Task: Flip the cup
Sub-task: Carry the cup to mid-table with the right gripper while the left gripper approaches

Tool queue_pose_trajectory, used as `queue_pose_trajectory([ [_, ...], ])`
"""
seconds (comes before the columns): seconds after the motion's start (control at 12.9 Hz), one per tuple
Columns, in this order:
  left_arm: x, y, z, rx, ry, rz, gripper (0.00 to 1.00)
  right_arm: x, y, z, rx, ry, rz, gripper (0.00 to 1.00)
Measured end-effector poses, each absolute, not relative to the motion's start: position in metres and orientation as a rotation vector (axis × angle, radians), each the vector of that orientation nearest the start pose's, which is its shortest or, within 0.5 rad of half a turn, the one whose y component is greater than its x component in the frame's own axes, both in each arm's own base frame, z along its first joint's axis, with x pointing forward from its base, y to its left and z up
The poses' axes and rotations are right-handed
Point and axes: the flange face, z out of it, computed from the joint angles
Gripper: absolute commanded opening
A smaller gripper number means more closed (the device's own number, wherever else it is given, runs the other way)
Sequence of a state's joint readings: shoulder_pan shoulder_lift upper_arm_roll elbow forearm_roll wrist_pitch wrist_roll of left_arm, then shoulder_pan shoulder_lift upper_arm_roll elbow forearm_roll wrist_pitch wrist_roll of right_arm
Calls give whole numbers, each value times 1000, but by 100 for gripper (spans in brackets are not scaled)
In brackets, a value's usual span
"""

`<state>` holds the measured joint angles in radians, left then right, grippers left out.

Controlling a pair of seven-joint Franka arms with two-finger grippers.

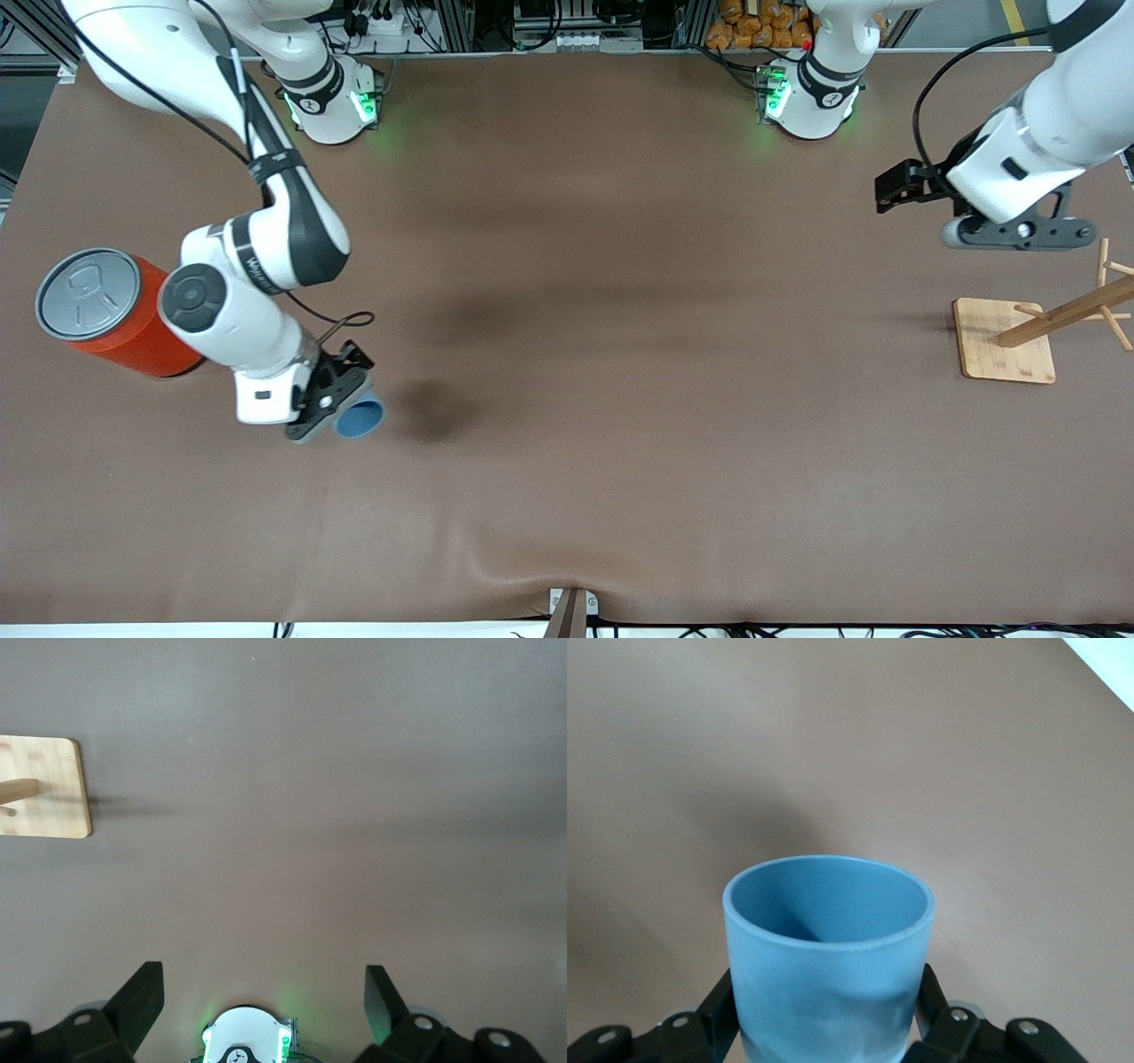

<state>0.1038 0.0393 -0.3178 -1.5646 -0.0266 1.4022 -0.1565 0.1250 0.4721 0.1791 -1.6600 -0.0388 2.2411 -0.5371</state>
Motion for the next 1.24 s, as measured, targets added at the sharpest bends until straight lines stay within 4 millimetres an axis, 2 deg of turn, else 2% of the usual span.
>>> queue_pose_trajectory([
  [0.15, 540, -118, 577, -3122, 103, 371, 100, 645, 233, 352, -2738, -1426, -209, 68],
  [0.31, 547, -117, 556, -3118, 106, 432, 100, 622, 292, 353, -2607, -1643, -227, 68],
  [0.54, 558, -119, 517, -3121, 108, 470, 100, 558, 406, 352, -2411, -1951, -278, 68],
  [0.62, 560, -121, 504, -3124, 111, 464, 100, 533, 441, 344, -2344, -2058, -297, 68],
  [0.77, 560, -128, 478, -3131, 128, 440, 100, 492, 490, 316, -2241, -2195, -303, 68],
  [0.93, 558, -133, 441, -3147, 130, 408, 100, 472, 512, 291, -2194, -2275, -288, 68],
  [1.24, 552, -143, 370, -3286, 21, 447, 100, 459, 527, 252, -2218, -2323, -328, 70],
])
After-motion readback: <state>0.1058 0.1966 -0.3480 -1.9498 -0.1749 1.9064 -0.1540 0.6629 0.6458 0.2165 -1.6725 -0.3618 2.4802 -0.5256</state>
